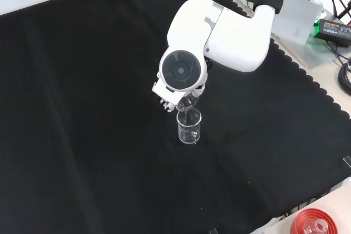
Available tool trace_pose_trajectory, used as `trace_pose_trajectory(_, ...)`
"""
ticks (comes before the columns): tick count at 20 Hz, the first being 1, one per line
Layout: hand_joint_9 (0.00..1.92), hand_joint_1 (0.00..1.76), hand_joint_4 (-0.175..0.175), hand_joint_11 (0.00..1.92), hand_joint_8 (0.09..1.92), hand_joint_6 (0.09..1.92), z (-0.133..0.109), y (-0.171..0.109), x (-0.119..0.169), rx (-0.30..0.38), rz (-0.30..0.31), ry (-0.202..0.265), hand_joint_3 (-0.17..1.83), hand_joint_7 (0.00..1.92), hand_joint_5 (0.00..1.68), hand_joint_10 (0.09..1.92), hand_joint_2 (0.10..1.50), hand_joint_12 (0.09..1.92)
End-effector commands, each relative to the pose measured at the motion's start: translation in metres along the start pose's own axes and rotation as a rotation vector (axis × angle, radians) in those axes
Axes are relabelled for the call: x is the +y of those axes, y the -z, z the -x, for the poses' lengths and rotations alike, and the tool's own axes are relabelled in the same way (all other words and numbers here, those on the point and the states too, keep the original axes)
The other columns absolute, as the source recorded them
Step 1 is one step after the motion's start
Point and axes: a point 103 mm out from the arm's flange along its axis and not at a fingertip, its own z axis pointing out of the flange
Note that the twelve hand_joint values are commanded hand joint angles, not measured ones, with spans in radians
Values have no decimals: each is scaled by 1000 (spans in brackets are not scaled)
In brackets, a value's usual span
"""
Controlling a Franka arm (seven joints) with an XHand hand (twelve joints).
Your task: Pour the water from the handheld beaker into the one on the table.
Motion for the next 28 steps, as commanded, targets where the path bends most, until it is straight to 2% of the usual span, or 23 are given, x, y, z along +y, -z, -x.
trace_pose_trajectory(1,1277,1277,17,936,87,807,0,1,-3,-2,6,5,-175,1516,1183,537,1068,980)
trace_pose_trajectory(9,1276,1277,16,937,87,808,-12,13,-7,-27,-1,6,-175,1515,1183,539,1069,979)
trace_pose_trajectory(28,1273,1277,16,938,87,809,-17,19,-7,-35,-8,-3,-175,1515,1182,544,1068,975)
